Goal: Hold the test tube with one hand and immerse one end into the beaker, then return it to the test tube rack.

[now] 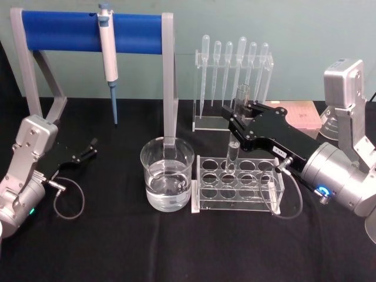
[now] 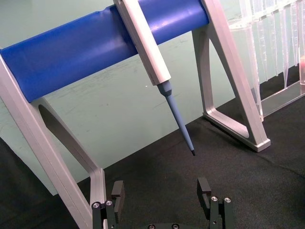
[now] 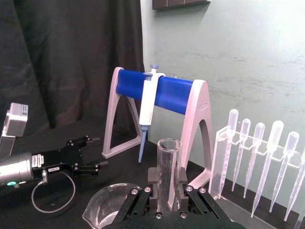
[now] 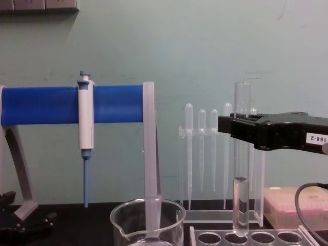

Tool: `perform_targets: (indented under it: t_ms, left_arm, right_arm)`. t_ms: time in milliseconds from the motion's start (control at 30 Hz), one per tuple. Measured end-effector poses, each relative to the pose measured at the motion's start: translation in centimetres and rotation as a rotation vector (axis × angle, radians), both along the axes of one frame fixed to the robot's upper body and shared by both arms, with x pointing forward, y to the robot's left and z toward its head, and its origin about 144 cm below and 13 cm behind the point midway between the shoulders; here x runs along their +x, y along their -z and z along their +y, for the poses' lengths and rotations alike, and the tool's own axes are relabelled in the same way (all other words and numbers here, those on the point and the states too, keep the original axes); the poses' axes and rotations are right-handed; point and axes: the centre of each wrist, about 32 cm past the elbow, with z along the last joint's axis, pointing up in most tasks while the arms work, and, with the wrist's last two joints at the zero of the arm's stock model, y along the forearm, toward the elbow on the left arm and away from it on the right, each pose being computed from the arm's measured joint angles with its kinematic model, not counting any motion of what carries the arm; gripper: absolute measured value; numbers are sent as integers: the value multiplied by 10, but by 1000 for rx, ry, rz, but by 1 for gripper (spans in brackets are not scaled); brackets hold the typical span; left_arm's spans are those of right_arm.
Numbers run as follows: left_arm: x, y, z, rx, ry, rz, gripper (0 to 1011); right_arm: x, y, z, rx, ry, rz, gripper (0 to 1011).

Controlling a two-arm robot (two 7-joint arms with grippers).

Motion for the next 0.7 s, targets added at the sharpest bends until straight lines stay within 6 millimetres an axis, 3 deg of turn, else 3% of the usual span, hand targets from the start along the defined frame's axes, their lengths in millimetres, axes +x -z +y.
perform_targets:
  t_ms: [700]
  left_arm:
    - [0,0,0,0,0,0,1000]
  right_arm:
    - [0,1,0,0,-1,3,225]
